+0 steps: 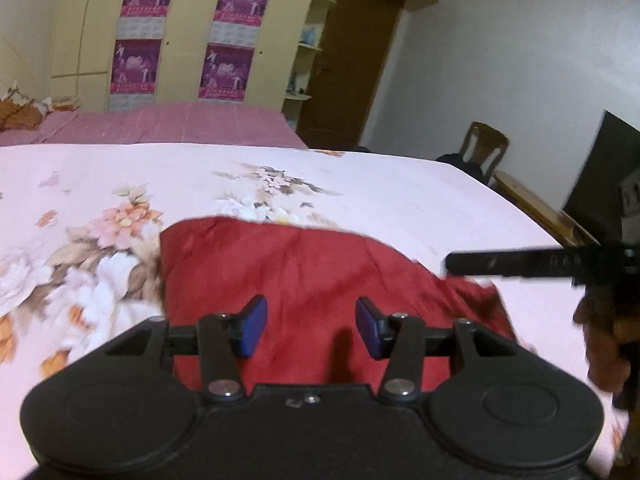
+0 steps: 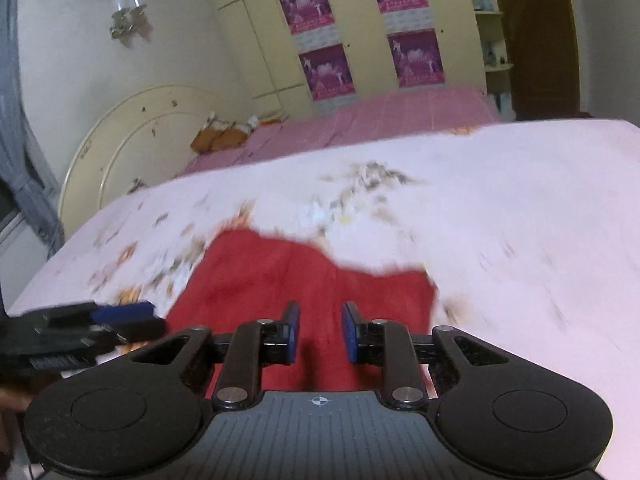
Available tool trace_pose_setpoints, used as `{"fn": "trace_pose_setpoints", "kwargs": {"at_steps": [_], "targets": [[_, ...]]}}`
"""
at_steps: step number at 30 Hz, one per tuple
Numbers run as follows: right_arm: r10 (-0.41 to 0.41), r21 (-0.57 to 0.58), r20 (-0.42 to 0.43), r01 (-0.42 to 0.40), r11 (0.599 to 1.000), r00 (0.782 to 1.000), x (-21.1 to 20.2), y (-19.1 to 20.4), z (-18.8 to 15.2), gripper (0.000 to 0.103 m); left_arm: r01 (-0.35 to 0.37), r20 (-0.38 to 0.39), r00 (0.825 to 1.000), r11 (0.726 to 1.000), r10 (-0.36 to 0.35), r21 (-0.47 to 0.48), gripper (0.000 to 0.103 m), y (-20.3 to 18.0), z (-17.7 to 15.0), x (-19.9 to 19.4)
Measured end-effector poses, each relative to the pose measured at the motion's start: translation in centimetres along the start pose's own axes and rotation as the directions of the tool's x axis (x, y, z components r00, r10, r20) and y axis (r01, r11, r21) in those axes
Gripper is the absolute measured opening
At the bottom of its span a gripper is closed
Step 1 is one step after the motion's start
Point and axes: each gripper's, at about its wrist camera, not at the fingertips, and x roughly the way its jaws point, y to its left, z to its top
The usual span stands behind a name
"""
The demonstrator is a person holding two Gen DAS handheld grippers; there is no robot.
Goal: Fold large clothes
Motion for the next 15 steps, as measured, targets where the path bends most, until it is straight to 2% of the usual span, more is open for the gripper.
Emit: {"fn": "trace_pose_setpoints", "kwargs": {"at_steps": [3,7,12,15], "targets": [[-0.017,-0.035,-0.047,0.015,0.999,0.999,4.2,0.6,0.7,0.023,-0.026,-0.032,0.999,1.0,0.026,0.015,0.047,-0.2,0.8,3.2],[-0.068,-0.011,-0.122,0.067,0.998,0.99,8.1,-1.2,-1.0,0.023,-0.052,-0.107,0.993,0.999,0.053,0.014,0.048,0.0,0.4,6.1],[-0.068,0.033,-0.13,0.072,0.997,0.989,8.9,-3.0,-2.4,0.023,-0.078,-0.139,0.987,0.996,0.083,0.041,0.047,-0.5,0.2,6.3],[-0.072,0.024,-0.091,0.074,0.997,0.993,6.6,-2.2,-1.7,0.023,-0.083,-0.129,0.987,0.994,0.091,0.071,0.047,-1.4,0.4,4.6]]}}
